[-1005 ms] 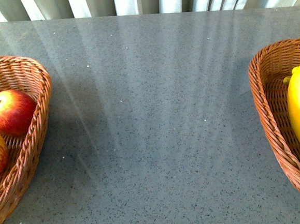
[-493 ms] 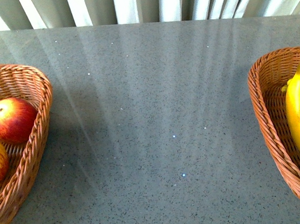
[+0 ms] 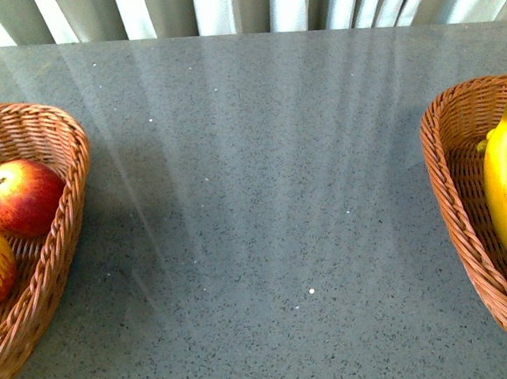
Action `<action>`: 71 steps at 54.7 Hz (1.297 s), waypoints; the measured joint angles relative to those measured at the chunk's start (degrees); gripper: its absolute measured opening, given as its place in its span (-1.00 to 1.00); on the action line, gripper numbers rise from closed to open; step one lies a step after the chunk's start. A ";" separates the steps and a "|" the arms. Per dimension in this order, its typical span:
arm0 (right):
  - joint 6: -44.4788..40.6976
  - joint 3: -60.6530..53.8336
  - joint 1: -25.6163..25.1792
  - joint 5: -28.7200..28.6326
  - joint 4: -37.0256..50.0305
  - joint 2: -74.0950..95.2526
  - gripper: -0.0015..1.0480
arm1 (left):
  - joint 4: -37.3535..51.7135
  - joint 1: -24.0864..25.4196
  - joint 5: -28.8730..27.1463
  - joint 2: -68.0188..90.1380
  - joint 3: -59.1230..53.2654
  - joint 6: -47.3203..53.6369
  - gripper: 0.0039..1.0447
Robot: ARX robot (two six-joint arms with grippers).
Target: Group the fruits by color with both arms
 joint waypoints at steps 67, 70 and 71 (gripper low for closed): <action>0.02 -0.61 0.20 0.07 -45.35 -47.63 -0.97 | 0.00 0.00 0.00 0.00 0.00 0.00 0.83; 0.02 -0.61 0.20 0.07 -45.35 -47.63 -0.97 | 0.00 0.00 0.02 0.00 0.00 0.00 0.83; 0.02 -0.61 0.20 0.07 -45.35 -47.63 -0.97 | 0.00 0.00 0.02 0.00 0.00 0.00 0.83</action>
